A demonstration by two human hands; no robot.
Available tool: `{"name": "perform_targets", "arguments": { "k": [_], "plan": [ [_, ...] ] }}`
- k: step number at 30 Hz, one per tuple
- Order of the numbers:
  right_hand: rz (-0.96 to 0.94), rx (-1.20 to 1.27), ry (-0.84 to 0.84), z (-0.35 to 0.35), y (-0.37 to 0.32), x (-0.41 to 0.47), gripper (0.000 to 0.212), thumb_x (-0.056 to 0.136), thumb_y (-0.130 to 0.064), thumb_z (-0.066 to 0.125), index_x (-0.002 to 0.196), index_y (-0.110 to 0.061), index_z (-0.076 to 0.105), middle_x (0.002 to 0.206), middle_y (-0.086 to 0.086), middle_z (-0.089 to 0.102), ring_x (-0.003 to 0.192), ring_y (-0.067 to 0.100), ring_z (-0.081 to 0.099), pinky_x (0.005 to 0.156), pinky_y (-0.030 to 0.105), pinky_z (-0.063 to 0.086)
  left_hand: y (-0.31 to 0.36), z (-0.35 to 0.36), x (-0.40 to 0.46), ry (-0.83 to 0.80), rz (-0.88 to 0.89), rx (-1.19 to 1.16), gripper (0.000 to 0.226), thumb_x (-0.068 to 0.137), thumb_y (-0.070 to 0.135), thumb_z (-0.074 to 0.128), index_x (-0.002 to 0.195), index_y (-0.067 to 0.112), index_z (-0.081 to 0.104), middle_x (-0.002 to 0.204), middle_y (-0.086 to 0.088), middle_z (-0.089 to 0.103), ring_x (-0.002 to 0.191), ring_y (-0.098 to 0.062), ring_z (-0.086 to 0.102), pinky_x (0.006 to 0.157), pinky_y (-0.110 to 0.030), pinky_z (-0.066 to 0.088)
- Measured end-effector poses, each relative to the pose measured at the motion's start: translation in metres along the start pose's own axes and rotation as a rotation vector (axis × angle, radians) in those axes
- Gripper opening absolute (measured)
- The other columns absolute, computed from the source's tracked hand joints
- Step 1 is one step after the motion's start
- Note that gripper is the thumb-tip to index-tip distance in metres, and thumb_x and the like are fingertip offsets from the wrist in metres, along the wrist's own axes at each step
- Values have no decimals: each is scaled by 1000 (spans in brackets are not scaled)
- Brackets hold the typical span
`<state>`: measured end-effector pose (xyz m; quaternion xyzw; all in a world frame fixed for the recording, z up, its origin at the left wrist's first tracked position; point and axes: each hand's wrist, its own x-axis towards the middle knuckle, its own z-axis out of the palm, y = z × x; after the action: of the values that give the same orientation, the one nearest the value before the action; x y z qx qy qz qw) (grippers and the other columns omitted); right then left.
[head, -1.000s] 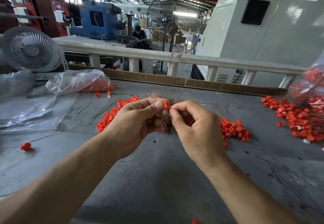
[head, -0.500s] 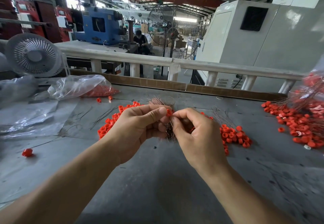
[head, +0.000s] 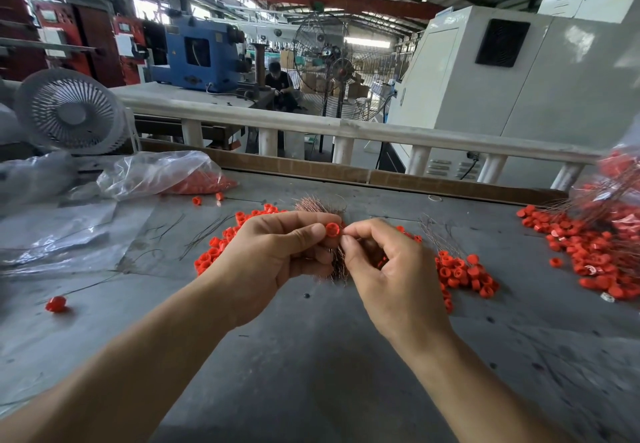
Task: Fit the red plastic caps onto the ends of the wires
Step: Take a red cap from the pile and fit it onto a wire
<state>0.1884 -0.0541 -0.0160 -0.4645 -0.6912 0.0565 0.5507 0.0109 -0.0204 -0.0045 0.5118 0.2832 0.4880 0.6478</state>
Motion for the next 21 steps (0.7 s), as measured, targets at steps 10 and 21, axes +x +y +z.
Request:
{"name": "perform_targets", "arguments": {
  "k": [10, 21],
  "plan": [
    [1, 67, -34, 0, -1, -1, 9, 96, -22, 64, 92, -26, 72, 76, -13, 69, 74, 13, 67, 64, 31, 52, 0, 0, 2, 0, -5, -47, 26, 84, 11, 66, 105, 3, 79, 92, -17, 73, 74, -18, 70, 73, -30, 61],
    [72, 131, -102, 1, 3, -2, 17, 101, -16, 56, 104, -23, 72, 87, -18, 72, 86, 3, 69, 72, 20, 52, 0, 5, -1, -12, 41, -63, 21, 82, 8, 64, 96, 4, 80, 90, -18, 72, 70, -18, 69, 69, -29, 61]
  ]
}}
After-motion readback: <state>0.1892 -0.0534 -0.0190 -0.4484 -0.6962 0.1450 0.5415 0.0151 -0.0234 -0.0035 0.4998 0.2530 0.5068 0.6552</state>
